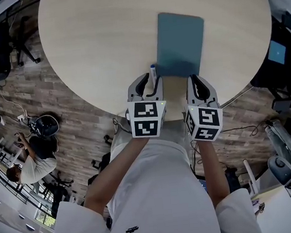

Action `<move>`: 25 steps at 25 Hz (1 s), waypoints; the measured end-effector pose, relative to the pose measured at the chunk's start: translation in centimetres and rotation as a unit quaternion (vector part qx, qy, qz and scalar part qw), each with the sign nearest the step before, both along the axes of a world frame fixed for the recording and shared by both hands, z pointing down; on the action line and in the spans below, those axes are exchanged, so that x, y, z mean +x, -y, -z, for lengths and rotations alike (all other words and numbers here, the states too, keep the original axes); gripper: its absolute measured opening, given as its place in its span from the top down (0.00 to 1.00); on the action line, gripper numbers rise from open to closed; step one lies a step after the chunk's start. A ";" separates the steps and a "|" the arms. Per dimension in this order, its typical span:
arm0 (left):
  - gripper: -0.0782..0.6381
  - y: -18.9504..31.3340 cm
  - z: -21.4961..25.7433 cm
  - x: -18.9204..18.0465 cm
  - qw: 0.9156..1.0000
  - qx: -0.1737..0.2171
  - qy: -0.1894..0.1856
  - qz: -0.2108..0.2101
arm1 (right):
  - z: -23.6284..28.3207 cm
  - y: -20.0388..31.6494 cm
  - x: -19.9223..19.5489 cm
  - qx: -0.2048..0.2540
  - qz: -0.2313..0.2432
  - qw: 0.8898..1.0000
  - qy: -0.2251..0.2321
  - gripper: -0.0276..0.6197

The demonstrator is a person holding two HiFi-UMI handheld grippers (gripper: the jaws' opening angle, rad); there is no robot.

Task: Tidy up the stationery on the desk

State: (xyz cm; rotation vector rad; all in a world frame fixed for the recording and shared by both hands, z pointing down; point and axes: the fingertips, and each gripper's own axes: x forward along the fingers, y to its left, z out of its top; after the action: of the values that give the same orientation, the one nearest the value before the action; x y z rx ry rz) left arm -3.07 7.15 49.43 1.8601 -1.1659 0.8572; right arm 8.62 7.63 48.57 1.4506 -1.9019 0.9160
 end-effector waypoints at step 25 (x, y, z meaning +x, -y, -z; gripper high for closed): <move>0.78 -2.6 -4.5 -1.7 0.998 -0.065 0.019 -0.001 | 0.2 -0.2 -2.5 0.004 0.004 0.999 0.046 0.88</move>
State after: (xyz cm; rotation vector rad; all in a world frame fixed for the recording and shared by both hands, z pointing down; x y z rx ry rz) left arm -4.75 9.74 53.97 1.7483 -1.1041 0.9499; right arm 6.15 7.80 48.33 1.4266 -1.9781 0.9879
